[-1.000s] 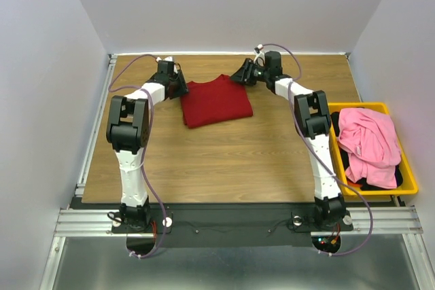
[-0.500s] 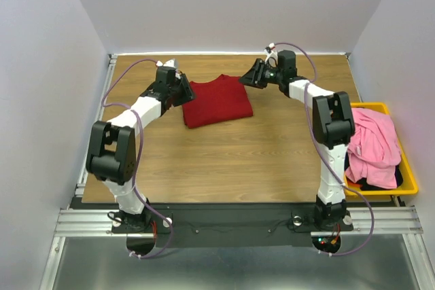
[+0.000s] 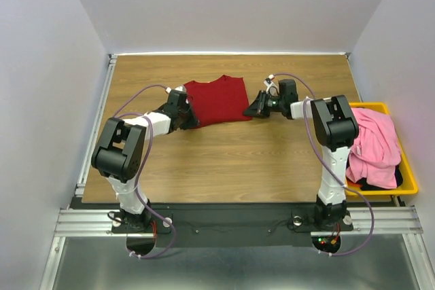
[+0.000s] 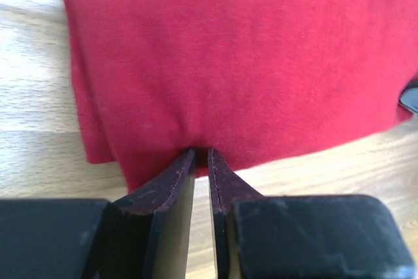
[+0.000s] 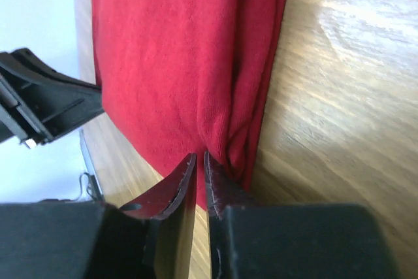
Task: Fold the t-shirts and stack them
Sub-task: Neatly place the folded tshirt to the corner
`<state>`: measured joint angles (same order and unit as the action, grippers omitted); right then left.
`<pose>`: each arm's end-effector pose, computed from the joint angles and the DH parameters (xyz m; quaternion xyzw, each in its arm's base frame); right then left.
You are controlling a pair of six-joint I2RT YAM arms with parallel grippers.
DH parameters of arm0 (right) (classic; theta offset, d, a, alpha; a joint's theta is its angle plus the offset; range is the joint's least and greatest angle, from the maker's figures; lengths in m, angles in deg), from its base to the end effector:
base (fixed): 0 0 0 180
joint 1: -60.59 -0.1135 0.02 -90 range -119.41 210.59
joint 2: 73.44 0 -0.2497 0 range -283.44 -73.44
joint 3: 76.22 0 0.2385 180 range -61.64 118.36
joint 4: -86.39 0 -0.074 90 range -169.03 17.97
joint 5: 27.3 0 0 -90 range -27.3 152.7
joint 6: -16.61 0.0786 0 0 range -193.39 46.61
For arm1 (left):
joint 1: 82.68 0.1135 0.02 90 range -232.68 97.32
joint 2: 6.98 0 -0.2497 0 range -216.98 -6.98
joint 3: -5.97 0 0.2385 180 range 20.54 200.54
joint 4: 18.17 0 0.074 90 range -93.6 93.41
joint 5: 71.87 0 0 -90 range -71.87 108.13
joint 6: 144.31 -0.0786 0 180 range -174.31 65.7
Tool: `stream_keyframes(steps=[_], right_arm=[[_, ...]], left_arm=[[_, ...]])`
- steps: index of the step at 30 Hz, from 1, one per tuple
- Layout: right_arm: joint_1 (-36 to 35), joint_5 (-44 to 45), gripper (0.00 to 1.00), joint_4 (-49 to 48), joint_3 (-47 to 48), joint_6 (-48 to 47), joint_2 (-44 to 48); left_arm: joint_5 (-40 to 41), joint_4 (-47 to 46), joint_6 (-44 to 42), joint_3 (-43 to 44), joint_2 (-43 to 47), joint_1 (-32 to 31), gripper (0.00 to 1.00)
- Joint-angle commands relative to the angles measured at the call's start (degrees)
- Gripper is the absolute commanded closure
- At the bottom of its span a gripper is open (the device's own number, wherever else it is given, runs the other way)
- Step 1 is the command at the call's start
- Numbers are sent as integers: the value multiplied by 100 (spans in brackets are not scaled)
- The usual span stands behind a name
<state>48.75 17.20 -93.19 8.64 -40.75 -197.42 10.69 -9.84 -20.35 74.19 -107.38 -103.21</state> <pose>0.4232 0.1460 0.0879 -0.0115 0.8503 0.4726 0.2314 0.3546 -0.1437 0.1334 -0.0790 0.9032 -0.2436 0.3444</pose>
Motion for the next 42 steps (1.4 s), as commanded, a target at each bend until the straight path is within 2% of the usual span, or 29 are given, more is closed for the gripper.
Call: stream_keyframes(steps=[1, 7, 8, 9, 10, 11, 13, 14, 15, 17, 20, 21, 25, 30, 39, 40, 42], right_arm=[[137, 409, 85, -333, -382, -267, 23], [278, 612, 85, -18, -586, -452, 804], [278, 690, 82, 70, -568, -469, 927], [270, 752, 80, 262, -568, -469, 1251], [269, 796, 76, 360, -577, -469, 1402], [261, 840, 63, 482, -577, -469, 1577], [243, 1164, 48, 972, -586, -469, 2077], [234, 1288, 36, 1176, -586, -530, 2237], [217, 1637, 32, 1656, -594, -566, 2403], [208, 2016, 20, 2107, -612, -732, 2940], [208, 2885, 12, 3161, -621, -987, 3624], [208, 2888, 10, 3164, -656, -1040, 3801], [208, 3415, 9, 3717, -981, -1251, 4689], [208, 3732, 7, 4121, -1332, -1497, 5497], [217, 3890, 7, 4377, -1509, -1568, 5771], [208, 3882, 7, 4395, -1474, -1585, 5789], [217, 3899, 7, 4404, -1438, -1603, 5798]], left_arm=[[357, 35, 49, -354, 170, 75, 74], [454, 386, 76, -575, 889, 181, 71], [611, 578, 76, -531, 1134, 173, 68], [699, 615, 68, -487, 1241, 173, 57], [892, 841, 50, -426, 1338, 173, 49], [1146, 957, -37, -286, 1461, 181, 36], [1420, 1308, -152, -84, 1471, 173, 27], [1647, 1405, -205, 135, 1384, 173, 24], [1728, 1554, -309, 259, 1304, 173, 23], [1868, 1687, -398, 618, 998, 173, 23], [1922, 1854, -521, 1040, 515, 181, 23], [1948, 1898, -521, 1147, 382, 173, 23], [1966, 2004, -662, 1613, -102, 164, 30], [1975, 2171, -741, 2070, -585, 155, 33], [1983, 2390, -785, 2378, -1333, -143, 41], [2001, 2399, -724, 2309, -1385, -179, 48], [2010, 2356, -671, 2203, -1421, -170, 54]])
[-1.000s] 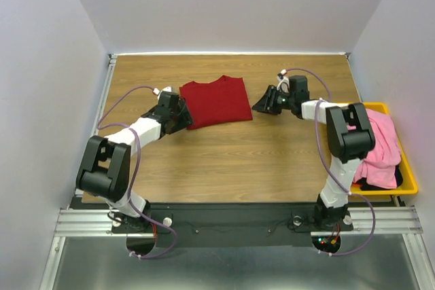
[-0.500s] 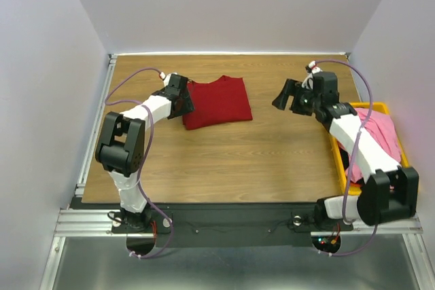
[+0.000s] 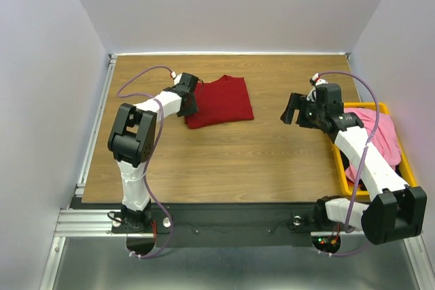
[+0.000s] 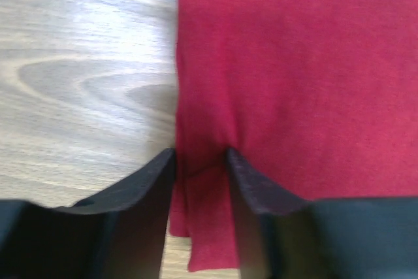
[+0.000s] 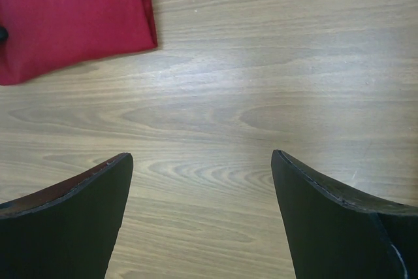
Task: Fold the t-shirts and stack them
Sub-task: Neatly place the folded tshirt to the corner
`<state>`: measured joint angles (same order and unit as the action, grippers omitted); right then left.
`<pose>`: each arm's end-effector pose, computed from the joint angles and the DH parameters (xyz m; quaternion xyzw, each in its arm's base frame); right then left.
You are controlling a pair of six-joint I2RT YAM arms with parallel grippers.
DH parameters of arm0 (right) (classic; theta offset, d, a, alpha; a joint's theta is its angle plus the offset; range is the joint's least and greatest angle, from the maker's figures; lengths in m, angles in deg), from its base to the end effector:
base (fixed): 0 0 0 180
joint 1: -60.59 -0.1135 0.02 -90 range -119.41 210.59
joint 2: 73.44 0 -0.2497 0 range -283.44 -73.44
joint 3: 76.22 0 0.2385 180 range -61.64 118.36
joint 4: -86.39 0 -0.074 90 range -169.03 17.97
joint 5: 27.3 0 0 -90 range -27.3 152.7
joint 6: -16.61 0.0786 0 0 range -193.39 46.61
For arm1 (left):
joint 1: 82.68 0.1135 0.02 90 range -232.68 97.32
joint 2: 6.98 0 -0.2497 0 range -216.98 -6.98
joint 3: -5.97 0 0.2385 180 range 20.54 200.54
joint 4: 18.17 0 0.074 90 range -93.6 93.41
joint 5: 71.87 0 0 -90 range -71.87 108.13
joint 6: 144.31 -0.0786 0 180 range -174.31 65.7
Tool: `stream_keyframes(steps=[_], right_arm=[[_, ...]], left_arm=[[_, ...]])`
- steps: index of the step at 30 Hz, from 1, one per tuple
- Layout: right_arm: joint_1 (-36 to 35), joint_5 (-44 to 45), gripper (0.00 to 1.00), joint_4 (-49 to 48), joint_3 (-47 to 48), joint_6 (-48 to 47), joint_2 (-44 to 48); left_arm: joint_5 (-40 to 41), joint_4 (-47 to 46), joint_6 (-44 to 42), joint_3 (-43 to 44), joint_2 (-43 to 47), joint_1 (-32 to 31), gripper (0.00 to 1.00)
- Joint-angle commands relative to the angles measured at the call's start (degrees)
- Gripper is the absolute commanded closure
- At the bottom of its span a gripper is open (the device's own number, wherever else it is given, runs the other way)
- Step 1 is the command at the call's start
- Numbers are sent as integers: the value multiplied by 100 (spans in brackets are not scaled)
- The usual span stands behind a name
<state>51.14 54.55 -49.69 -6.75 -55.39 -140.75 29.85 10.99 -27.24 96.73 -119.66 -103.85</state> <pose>0.2697 0.0562 0.2518 0.0389 0.9100 0.1597 0.3806 0.4090 -0.1413 0.1374 -0.0822 0.9350 -0.0476 0.3418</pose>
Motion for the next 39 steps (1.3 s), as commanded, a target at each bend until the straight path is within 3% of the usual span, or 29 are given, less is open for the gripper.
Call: stream_keyframes(steps=[1, 2, 5, 8, 9, 14, 20, 29, 39], right_arm=[[-21, 190, 7, 71, 127, -147, 139], [-21, 199, 7, 80, 144, -182, 156], [-22, 208, 7, 133, 197, -218, 174], [-30, 199, 7, 186, 267, -271, 200], [-22, 199, 7, 195, 276, -288, 209], [-22, 295, 7, 274, 338, -402, 271], [-22, 410, 8, 361, 496, -490, 253], [-21, 322, 8, 669, 856, -464, 25], [-30, 58, 9, 1047, 1410, -367, -414]], left_arm=[[119, 272, 18, -120, -201, -107, 57], [206, 272, 0, -139, -201, -98, 65], [400, 325, -149, -156, -210, 33, 76], [479, 325, -404, -95, -193, 392, 99], [541, 334, -500, -43, -193, 490, 100], [778, 527, -975, 607, -447, 1237, 100], [1567, 922, -1678, 2169, -1272, 1896, 100], [2701, 932, -2266, 2893, -1695, 2793, 97], [3776, 167, -3392, 3648, -2345, 3057, 96]])
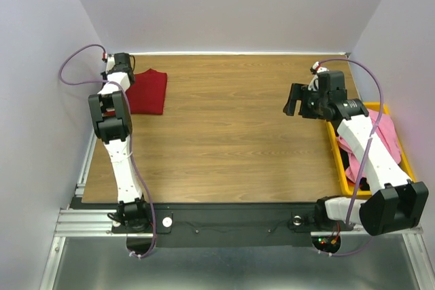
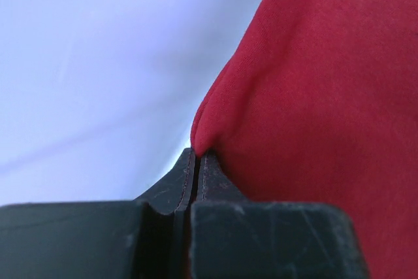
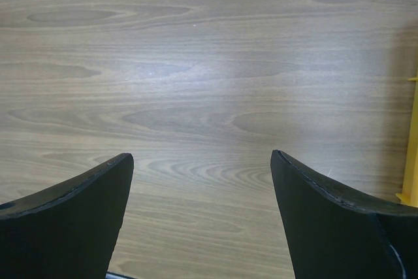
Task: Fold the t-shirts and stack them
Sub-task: Neatly place the folded tshirt to the corner
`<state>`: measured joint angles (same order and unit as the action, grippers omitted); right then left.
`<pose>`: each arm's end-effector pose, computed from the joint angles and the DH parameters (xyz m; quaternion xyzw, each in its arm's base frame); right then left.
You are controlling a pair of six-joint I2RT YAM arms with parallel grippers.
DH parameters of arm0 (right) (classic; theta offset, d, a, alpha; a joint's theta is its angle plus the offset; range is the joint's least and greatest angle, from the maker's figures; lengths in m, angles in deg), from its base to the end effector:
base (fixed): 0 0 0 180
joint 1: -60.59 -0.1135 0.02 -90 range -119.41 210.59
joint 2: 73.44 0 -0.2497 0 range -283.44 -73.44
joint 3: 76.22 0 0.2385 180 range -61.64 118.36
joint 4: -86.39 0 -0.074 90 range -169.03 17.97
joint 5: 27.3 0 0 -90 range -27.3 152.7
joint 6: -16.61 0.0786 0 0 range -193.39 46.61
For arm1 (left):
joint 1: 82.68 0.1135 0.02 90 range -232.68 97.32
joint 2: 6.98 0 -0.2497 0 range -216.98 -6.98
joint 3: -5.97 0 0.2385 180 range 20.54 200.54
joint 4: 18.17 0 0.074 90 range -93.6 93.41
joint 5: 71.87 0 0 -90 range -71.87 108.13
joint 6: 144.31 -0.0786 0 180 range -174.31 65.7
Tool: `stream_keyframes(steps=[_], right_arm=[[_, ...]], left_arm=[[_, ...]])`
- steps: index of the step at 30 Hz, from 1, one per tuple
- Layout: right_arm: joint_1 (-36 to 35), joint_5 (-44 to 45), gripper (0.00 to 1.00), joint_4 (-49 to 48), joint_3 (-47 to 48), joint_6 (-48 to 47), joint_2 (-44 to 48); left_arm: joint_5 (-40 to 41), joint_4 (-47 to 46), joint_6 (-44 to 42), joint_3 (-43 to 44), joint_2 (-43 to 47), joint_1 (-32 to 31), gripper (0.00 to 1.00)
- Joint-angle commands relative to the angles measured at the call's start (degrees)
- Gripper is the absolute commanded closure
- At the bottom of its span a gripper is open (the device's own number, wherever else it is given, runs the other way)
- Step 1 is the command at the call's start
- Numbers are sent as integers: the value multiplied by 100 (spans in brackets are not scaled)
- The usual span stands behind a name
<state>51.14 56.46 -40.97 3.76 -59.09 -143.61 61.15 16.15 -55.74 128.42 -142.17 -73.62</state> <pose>0.2767 0.0547 0.2856 0.0170 0.9152 0.1310 0.3807 0.5044 0.1347 0.1406 -0.1915 0.8549 0.3709 0.3079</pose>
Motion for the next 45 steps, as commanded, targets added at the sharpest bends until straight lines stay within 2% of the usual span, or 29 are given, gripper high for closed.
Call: stream_keyframes(steps=[1, 6, 11, 13, 16, 20, 22, 25, 29, 32, 34, 35, 36, 38, 45], right_arm=[[-30, -132, 9, 219, 411, 19, -154], [-21, -255, 9, 219, 508, 125, -286], [-22, -299, 9, 210, 482, 230, -313], [-21, -343, 9, 210, 490, 283, -330], [-21, -308, 9, 210, 491, 310, -287], [-21, -115, 9, 210, 517, 283, -182], [-22, -36, 9, 210, 526, 266, -76], [-30, 140, 9, 219, 526, 266, 143], [-30, 570, 8, 219, 526, 275, 626], [-30, 1088, 6, 219, 491, 248, 1101], [-22, 1422, 3, 228, 438, 204, 1521], [-30, 1572, 2, 236, 420, 196, 1681], [-30, 1721, 0, 245, 394, 195, 1821], [-22, 2159, 0, 263, 298, 213, 2320], [-56, 3145, 0, 228, 166, -164, 3509]], left_arm=[[637, -357, -568, 576, -156, 52, 96], [698, -436, -630, 1121, -481, 140, 96], [804, -621, -709, 1148, -517, 193, 94], [795, -674, -727, 1131, -490, 237, 74], [743, -674, -666, 1052, -403, 228, 65], [419, -613, -288, 631, 97, 210, 42], [277, -543, -52, 446, 343, 175, 37], [-22, -428, 125, 51, 923, 35, 33], [-461, -226, 809, -530, 1881, -211, 20], [-970, -129, 1048, -1030, 3102, -492, 15], [-1181, -42, 1241, -1417, 3864, -624, 13], [-1313, 11, 1294, -1523, 3869, -651, 13], [-1523, 72, 1373, -1750, 4383, -660, 12], [-1779, 196, 1523, -2041, 4947, -677, 12], [-2228, 512, 1822, -3560, 8076, -686, 11]])
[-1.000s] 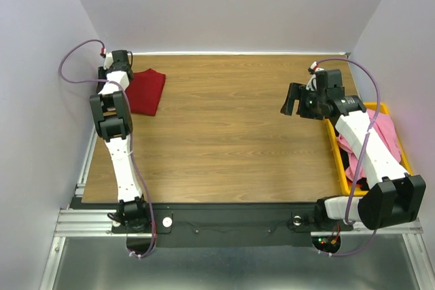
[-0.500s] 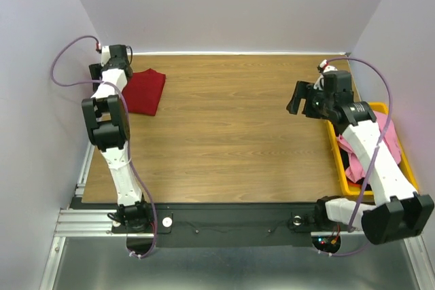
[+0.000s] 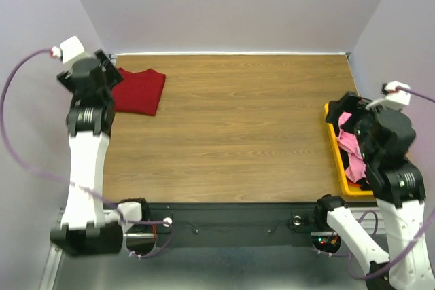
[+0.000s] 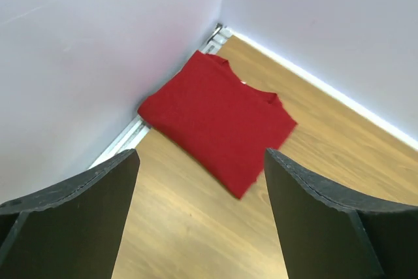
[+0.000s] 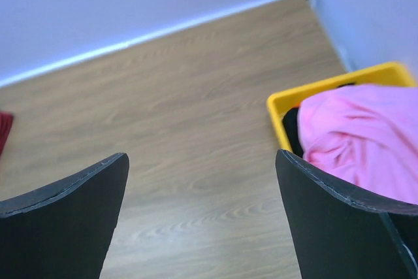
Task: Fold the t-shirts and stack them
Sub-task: Neatly place the folded tshirt to the corner
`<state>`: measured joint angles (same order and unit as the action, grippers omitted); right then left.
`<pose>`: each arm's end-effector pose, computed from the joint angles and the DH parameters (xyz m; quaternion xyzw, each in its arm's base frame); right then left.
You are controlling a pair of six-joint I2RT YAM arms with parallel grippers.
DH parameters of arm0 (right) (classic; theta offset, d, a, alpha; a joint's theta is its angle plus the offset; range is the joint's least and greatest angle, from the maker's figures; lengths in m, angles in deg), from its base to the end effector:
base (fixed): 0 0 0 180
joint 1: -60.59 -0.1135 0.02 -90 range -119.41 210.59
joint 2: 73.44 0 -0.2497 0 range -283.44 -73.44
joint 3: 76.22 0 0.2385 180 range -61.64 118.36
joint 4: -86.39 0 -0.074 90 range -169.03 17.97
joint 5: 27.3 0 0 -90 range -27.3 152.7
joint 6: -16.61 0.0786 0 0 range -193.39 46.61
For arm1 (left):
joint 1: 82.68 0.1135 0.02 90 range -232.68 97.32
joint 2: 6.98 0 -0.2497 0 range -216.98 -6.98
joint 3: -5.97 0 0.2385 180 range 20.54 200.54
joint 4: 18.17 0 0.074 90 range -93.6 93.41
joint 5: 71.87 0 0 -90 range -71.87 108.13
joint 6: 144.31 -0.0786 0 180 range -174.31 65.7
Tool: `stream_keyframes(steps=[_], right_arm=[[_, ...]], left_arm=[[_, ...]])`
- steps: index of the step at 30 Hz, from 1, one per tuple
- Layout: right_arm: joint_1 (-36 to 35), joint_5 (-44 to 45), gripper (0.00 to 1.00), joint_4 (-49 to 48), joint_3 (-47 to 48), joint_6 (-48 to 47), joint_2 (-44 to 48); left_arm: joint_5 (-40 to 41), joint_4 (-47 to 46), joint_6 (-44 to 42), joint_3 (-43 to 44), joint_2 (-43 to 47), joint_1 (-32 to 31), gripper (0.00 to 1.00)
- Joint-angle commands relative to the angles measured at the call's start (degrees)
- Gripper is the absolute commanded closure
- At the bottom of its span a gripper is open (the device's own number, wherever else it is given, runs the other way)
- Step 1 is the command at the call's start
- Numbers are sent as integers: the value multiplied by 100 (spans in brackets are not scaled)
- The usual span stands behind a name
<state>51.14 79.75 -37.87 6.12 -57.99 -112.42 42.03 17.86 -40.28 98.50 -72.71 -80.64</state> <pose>0.1468 0.0011 0.4023 0.1328 0.7648 0.0206 0.6302 0.2729 0.0416 0.4253 -0.2370 0.7191 0.0907 0.6469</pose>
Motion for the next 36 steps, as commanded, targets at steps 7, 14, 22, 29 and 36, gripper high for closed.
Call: stream_keyframes(steps=[7, 14, 22, 29, 36], right_arm=[[-241, 1414, 0, -188, -378, -362, 1147], [-618, 1547, 0, -241, -378, -608, 1226], [-759, 1484, 0, -645, -510, -898, 1323], [-936, 1669, 0, -882, -536, -1162, 1314], [-936, 1608, 0, -979, -712, -1179, 1507]], left_arm=[[53, 649, 198, -1370, 4022, 7, 1], [431, 1071, 338, -1458, 5728, 15, 1], [651, 1072, 540, -1792, 6415, 7, 1], [414, 1089, 777, -2056, 6565, 6, 1], [396, 1098, 777, -2065, 6477, 15, 1]])
